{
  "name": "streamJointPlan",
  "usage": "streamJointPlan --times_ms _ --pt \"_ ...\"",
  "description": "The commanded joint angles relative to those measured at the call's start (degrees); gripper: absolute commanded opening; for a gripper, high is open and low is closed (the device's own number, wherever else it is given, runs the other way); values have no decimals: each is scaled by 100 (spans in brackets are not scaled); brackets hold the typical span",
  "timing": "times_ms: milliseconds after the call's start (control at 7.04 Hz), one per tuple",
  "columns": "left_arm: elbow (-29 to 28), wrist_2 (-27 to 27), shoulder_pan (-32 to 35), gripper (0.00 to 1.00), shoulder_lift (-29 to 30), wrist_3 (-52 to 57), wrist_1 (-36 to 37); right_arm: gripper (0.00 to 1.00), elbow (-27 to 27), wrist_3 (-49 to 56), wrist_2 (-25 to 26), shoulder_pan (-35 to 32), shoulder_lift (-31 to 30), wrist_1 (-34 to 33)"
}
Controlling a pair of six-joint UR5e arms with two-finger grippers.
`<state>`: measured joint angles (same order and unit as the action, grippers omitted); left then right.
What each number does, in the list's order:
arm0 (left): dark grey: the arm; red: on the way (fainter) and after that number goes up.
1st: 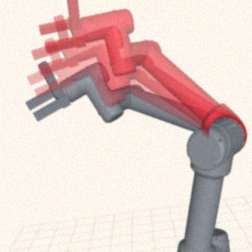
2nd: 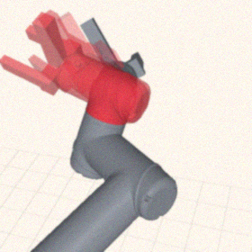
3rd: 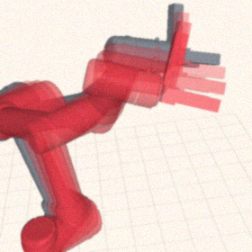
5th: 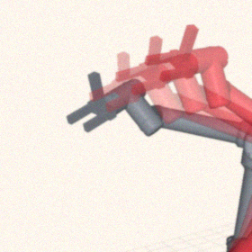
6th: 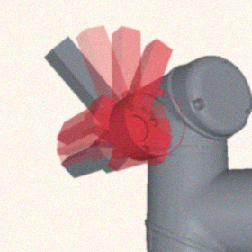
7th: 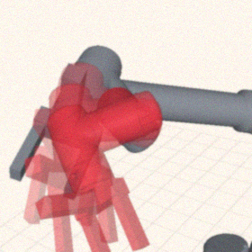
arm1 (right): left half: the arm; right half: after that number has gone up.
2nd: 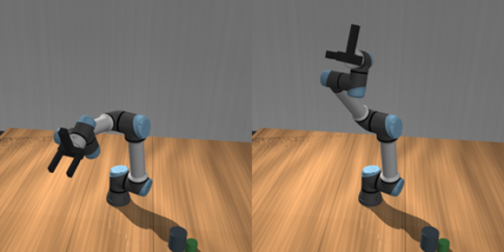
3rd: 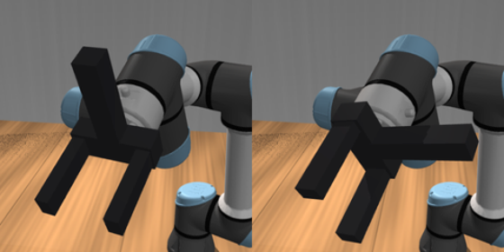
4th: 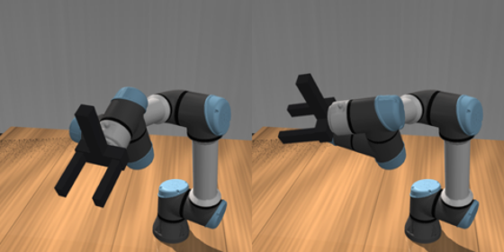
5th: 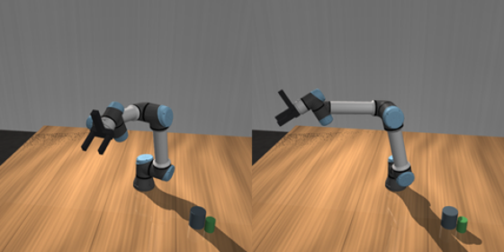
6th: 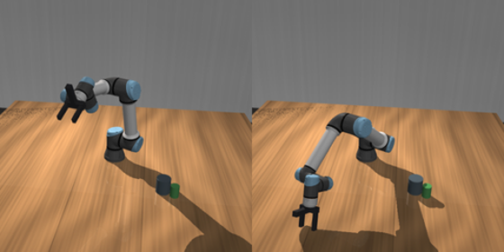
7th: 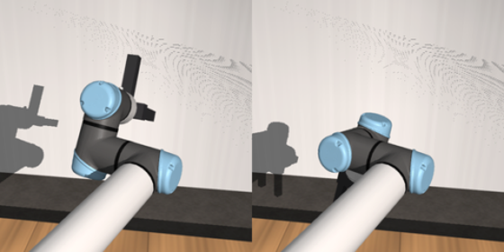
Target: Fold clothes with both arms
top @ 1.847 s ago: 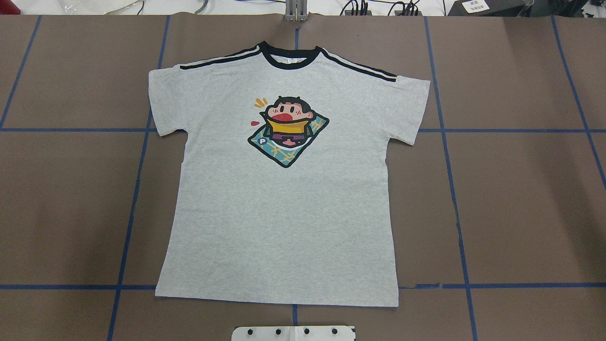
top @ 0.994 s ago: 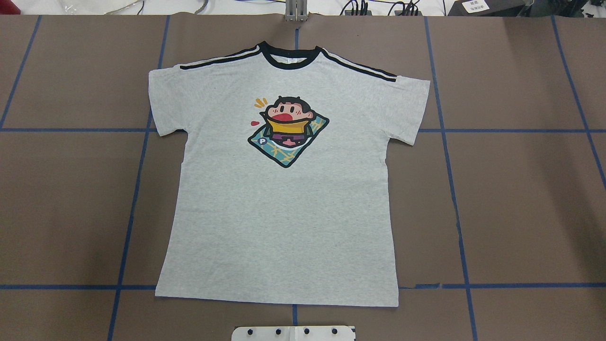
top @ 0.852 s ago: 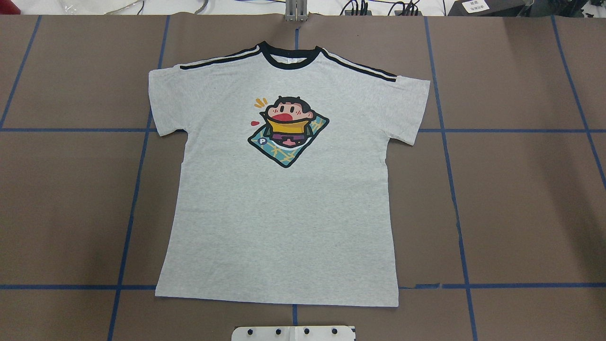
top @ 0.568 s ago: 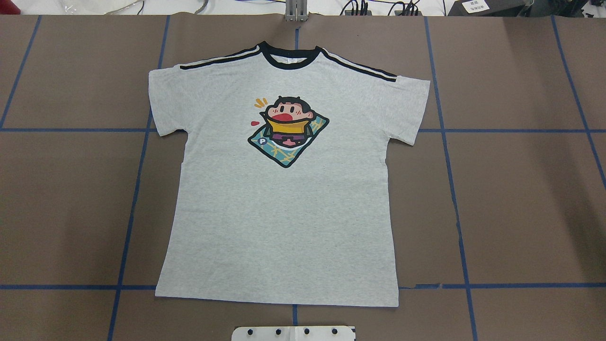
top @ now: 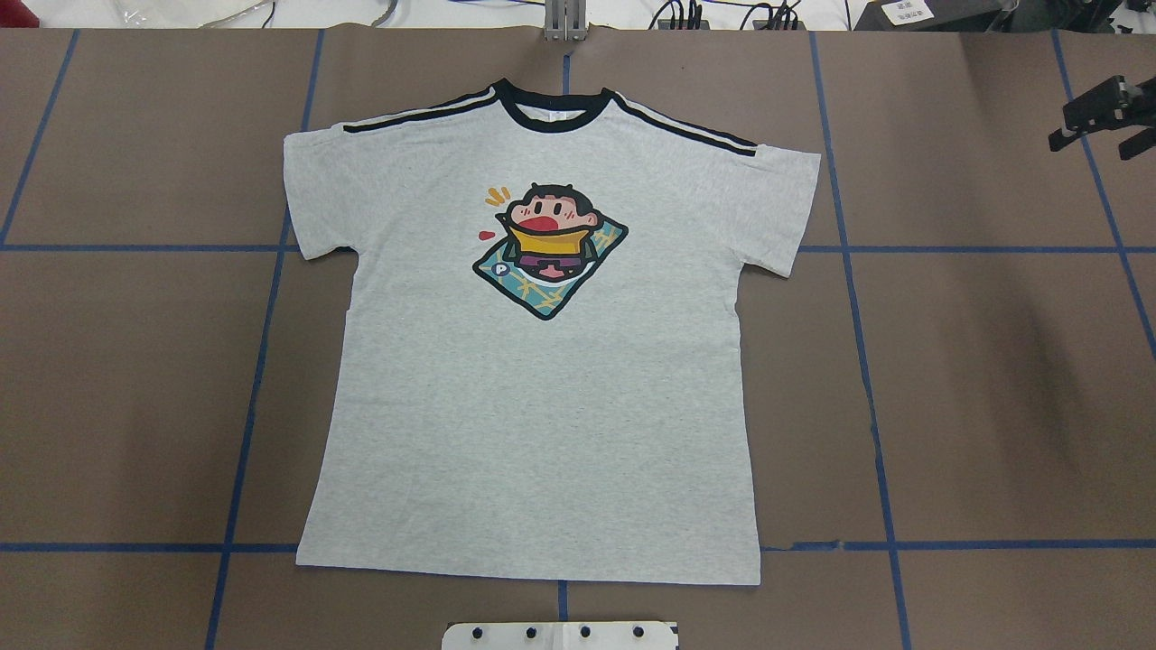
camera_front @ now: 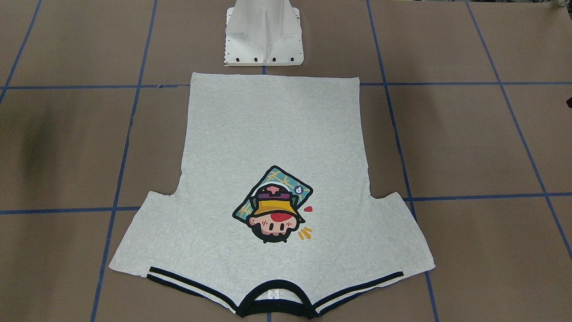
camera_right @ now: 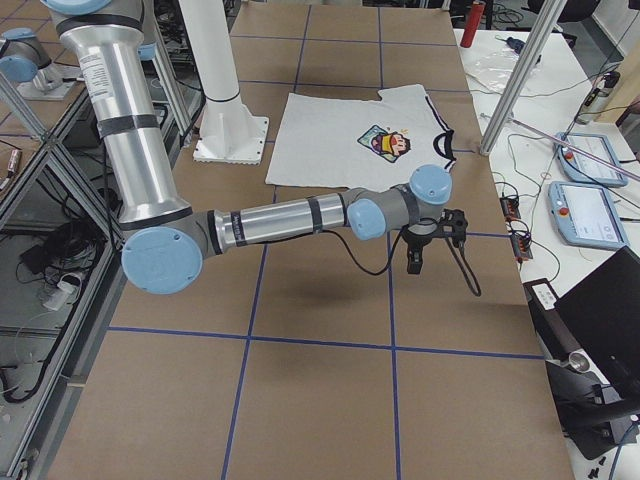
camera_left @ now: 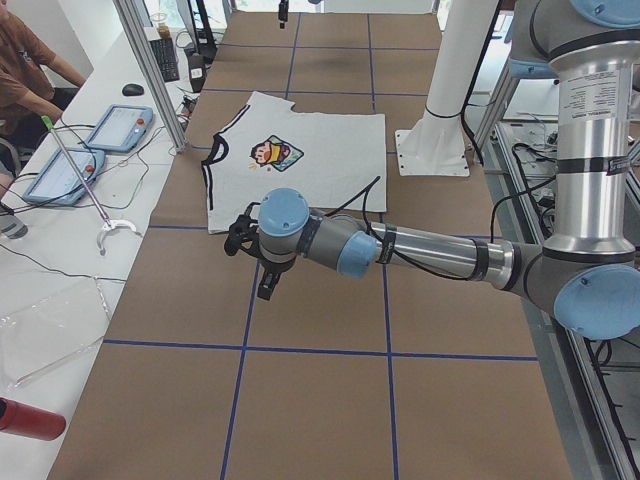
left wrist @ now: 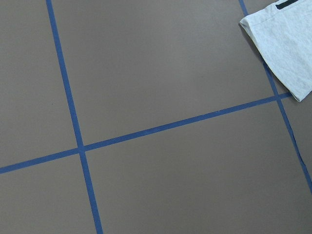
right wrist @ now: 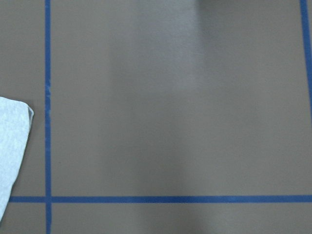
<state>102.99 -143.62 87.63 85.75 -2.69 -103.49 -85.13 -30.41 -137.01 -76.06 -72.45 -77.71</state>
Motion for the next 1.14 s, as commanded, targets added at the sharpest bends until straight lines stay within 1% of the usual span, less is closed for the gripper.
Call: streamJointPlan --times_ms 0,142,284,426,568,710,852,994 --pt "2 1 0 100 3 14 -13 100 556 -1546 330 571 538 1346" --pt "2 1 0 100 3 5 -13 100 811 -2339 1151 992 548 2364" --pt "11 -8 0 100 3 -4 -13 100 1231 -3321 1829 1457 844 3053" --pt "11 -8 0 100 3 -12 -13 100 1601 -4166 2471 1836 1090 3504" --pt "11 1 0 100 12 -12 -13 100 2040 -4418 2643 1927 1449 3708" --pt "11 1 0 100 12 -4 -13 100 2296 -4491 2697 2006 1592 3728" --pt "11 -8 0 100 12 -4 -13 95 2525 -4500 2958 2155 1733 3737" --pt "11 -8 0 100 12 -4 -13 89 2580 -4509 3022 2183 1752 3737"
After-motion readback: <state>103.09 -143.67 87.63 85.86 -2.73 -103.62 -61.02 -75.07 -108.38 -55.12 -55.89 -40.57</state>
